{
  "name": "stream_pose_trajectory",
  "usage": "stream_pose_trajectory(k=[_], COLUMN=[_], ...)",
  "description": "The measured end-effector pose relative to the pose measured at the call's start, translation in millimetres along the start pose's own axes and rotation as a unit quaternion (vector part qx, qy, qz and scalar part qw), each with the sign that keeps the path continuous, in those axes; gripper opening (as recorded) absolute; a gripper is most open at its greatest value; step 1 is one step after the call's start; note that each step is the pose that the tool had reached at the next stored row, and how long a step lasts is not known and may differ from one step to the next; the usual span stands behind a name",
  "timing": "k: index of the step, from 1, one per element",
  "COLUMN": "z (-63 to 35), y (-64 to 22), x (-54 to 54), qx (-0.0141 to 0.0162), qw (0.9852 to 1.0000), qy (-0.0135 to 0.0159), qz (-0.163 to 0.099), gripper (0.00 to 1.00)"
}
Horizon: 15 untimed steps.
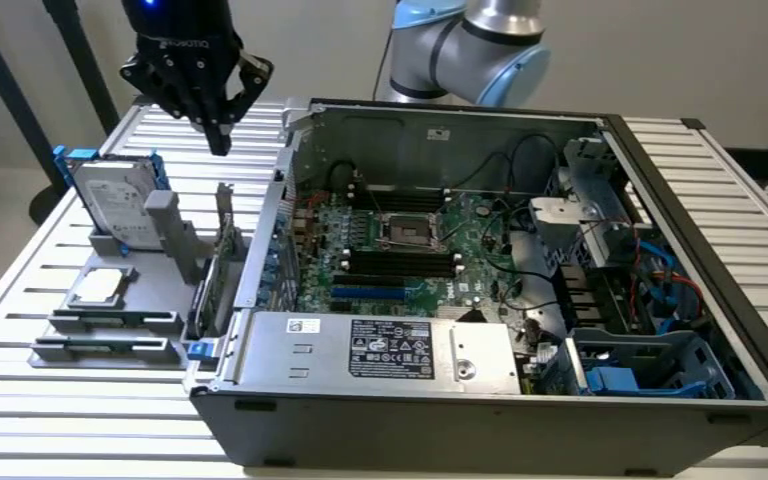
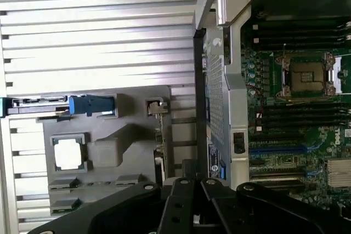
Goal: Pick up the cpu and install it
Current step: 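Reach for the cpu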
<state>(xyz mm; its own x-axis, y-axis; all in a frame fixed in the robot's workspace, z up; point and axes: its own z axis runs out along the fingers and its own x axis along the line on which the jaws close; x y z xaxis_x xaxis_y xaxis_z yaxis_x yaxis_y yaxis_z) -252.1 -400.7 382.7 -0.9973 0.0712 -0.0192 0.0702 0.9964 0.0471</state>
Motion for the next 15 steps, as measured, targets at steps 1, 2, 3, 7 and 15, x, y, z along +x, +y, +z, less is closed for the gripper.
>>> stream_pose_trajectory(k=[1, 2, 3, 7, 15], z=[0.1, 0.3, 0.5, 2.3, 8.7], y=[-0.4, -0.8, -1.1, -2.6, -5.5], x=[4.5, 9.0, 13.6, 32.0, 68.3], qx=[0.0000, 0.0000, 0.0000, 0.0000, 0.0000], qw=[1.0000, 1.0000, 1.0000, 1.0000, 1.0000], qy=[0.0000, 0.0000, 0.0000, 0.0000, 0.0003], qz=[0.000, 0.000, 0.000, 0.000, 0.000], gripper=[0.11, 0.11, 0.11, 0.11, 0.11])
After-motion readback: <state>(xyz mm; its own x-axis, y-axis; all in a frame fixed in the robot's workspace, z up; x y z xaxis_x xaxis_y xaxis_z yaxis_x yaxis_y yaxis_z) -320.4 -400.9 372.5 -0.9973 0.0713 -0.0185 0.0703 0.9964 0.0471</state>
